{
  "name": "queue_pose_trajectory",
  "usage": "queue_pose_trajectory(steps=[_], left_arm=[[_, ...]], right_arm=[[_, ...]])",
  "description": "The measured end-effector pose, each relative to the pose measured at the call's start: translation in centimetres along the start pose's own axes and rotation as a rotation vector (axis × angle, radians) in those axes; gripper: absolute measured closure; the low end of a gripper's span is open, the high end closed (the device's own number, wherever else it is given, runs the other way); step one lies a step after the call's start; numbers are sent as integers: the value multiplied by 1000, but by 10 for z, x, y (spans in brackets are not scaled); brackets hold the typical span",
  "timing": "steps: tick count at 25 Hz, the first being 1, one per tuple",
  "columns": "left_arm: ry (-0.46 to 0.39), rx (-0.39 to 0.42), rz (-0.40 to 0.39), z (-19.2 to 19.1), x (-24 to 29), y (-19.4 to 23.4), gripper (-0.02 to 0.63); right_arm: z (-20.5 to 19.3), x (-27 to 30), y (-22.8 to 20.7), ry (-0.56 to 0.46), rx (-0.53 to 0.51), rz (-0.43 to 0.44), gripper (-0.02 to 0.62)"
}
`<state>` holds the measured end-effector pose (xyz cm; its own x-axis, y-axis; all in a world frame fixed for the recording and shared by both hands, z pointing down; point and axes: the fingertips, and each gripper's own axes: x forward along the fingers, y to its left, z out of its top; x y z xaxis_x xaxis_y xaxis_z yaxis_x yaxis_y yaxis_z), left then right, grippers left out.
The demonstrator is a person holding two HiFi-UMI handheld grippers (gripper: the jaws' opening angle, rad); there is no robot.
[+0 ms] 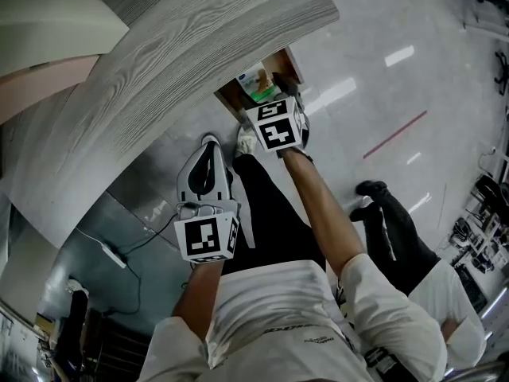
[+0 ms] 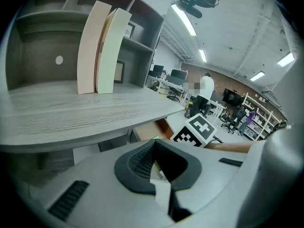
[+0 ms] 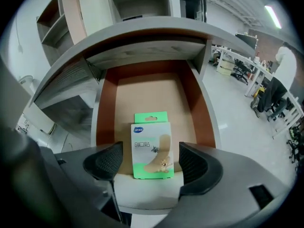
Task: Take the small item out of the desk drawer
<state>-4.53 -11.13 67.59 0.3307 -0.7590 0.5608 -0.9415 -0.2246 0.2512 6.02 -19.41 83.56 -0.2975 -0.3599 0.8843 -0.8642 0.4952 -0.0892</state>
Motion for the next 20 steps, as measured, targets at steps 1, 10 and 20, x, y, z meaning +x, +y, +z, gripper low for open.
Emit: queue_pose_trajectory(steps=[1,10,20], left_arm=[[-1,0,6,1,0,1,591],[7,-14,8,1,6,4,591],[22,-39,14,-4,10,12,591]], right_arm=[[0,1,0,13,-9,-1,241],[-6,12,1,114,-72,-27,241],[-8,28,0,199,-78,-31,242]])
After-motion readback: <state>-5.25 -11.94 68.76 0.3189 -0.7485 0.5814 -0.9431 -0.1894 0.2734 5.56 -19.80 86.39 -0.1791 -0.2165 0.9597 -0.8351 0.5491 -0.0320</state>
